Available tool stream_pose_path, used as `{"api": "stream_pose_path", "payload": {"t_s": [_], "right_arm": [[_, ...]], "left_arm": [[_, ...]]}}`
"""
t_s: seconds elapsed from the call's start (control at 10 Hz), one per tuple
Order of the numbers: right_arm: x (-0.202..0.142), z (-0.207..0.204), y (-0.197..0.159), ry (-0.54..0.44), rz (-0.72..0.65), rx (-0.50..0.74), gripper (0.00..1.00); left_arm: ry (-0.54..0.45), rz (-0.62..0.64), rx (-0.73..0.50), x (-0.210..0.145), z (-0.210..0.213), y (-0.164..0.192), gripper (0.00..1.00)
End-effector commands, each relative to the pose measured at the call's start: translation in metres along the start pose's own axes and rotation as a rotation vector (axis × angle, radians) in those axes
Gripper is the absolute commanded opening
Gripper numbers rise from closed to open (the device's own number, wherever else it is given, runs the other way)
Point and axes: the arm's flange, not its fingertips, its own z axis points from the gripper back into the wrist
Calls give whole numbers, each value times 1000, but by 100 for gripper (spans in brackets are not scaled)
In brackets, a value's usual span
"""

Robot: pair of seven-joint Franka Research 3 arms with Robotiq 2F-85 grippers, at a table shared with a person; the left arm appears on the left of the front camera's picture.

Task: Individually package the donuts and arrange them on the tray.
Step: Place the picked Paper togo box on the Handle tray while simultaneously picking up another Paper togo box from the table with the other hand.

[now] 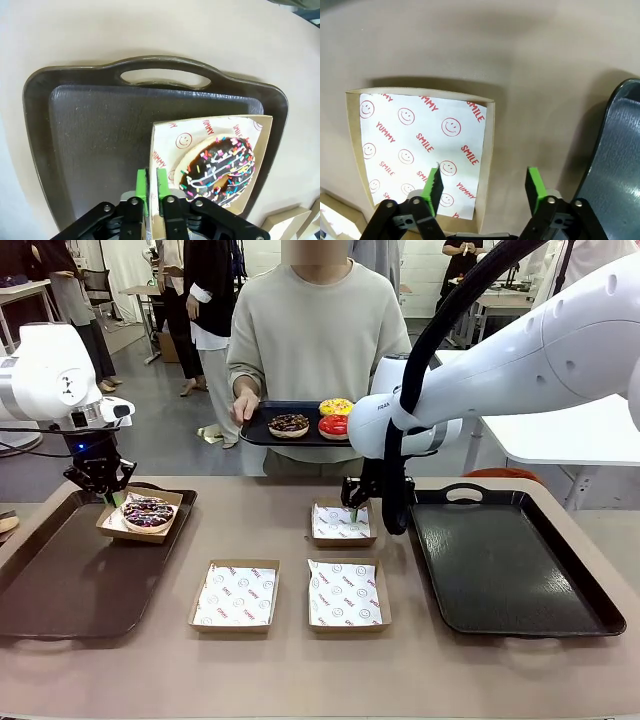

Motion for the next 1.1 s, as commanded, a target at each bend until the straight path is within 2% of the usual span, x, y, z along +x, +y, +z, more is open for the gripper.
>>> {"api": "stream_pose_path", "payload": {"t_s": [0.0,0.2,0.3,0.4,0.5,1.0], "right_arm": [[6,-3,3,-32,-7,-28,0],[6,-3,4,-33,-7,-28,0],[6,-4,4,-33,-8,-27,14],[7,-4,4,-32,-10,-27,4],[7,-4,4,-32,-12,-27,0],[3,3,6,-24,-12,-20,0]], "left_arm": [[-5,-11,29,3,2,0,100],[0,-8,31,2,2,0,100],[1,-7,32,2,2,1,83],[1,-6,31,2,3,2,92],[1,-5,28,1,3,2,100],[-12,-7,-14,-13,12,4,100]]}}
